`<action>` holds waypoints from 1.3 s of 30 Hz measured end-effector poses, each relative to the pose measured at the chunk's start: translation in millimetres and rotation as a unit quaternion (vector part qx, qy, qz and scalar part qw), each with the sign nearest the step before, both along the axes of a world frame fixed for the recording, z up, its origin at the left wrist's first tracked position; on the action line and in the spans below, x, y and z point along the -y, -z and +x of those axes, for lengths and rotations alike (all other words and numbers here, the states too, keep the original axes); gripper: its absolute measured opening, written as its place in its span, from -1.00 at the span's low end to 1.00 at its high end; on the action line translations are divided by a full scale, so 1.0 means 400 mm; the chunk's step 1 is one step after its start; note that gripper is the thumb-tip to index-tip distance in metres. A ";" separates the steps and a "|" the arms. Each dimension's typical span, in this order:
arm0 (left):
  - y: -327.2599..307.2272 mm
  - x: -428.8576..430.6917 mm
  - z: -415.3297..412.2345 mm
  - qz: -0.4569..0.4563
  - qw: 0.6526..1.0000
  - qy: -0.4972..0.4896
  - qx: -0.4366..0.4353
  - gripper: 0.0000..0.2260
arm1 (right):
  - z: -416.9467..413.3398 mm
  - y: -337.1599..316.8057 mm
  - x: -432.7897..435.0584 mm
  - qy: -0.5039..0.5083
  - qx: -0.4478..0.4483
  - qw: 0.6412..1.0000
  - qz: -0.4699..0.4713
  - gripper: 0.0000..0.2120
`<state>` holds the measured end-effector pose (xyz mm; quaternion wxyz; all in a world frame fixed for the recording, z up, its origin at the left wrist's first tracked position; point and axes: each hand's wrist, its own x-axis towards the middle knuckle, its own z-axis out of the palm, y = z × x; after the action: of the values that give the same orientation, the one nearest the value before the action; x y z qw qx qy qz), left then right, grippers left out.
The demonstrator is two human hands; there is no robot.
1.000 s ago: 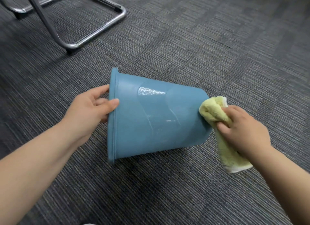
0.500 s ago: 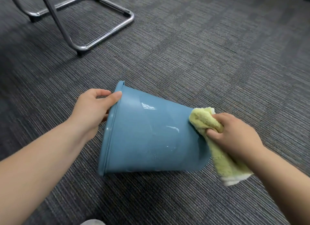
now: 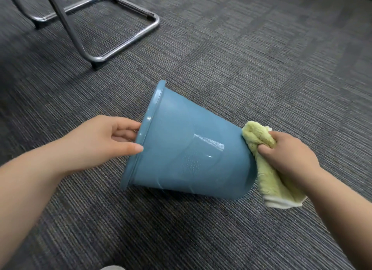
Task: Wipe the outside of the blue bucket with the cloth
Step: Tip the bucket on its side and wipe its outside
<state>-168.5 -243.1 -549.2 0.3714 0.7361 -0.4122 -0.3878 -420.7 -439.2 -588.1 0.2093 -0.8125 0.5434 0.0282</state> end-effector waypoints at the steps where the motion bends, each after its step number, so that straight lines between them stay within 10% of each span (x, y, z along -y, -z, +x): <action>1: 0.000 0.001 0.001 -0.003 1.000 -0.008 0.024 -0.56 | -0.001 -0.003 0.000 0.000 -0.001 1.000 0.002 -0.79; 12: 0.014 0.034 -0.052 -0.092 0.994 -0.058 -0.016 -0.60 | 0.114 -0.129 -0.037 -0.154 0.154 0.976 -0.011 -0.68; 39: 0.014 0.042 -0.059 -0.109 0.991 -0.037 -0.064 -0.64 | 0.172 -0.142 -0.108 -0.352 0.100 0.925 -0.105 -0.72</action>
<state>-191.9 -259.9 -554.7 0.4894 0.6792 -0.4000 -0.3731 -352.0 -396.2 -531.4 0.1527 -0.9672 0.1991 -0.0383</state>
